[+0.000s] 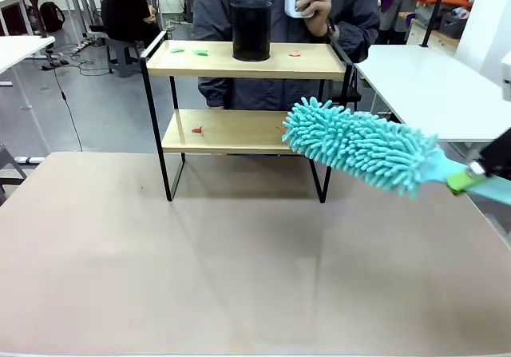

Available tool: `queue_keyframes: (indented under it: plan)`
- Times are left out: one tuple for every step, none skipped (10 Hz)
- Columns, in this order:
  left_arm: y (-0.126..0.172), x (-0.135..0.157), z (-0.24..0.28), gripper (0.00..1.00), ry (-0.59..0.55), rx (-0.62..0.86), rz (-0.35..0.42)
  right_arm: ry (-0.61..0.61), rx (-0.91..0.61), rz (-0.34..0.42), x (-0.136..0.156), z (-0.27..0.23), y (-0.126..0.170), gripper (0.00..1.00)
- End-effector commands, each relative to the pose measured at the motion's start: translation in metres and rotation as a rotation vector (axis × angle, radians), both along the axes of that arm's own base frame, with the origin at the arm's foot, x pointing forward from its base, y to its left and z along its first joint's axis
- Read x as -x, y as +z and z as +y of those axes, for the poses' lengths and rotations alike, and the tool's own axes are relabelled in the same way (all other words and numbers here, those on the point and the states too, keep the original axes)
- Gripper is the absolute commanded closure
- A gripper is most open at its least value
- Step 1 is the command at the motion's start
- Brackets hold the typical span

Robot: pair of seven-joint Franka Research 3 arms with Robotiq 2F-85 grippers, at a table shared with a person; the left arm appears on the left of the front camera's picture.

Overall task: Clean the shelf.
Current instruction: Clean the specific tier of the Shelf with the Duster once objects are removed.

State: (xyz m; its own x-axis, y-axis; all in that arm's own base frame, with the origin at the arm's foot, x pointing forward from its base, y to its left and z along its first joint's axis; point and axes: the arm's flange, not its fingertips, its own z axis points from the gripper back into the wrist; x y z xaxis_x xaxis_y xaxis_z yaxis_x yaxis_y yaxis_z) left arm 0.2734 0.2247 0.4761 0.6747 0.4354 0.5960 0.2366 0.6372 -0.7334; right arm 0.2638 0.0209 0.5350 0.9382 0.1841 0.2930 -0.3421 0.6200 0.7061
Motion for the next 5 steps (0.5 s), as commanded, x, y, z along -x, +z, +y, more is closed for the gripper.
queue_keyframes:
  plan:
    - [-0.001,-0.001,-0.001,0.00,-0.004,-0.001,-0.033,-0.063,0.024,-0.071,0.004,0.039,-0.041,0.88]
    - [-0.001,-0.001,-0.001,0.00,-0.004,-0.001,-0.033,-0.070,0.049,-0.068,-0.002,0.047,-0.045,0.88]
    - [-0.001,-0.001,-0.001,0.00,-0.004,-0.001,-0.033,-0.099,0.057,-0.058,-0.006,0.048,-0.047,0.88]
    - [-0.001,-0.001,-0.001,0.00,-0.004,-0.001,-0.033,-0.040,0.038,-0.060,-0.020,0.025,-0.001,0.88]
    - [-0.001,-0.001,-0.001,0.00,-0.004,-0.001,-0.033,-0.040,0.038,-0.060,-0.020,0.025,-0.001,0.88]
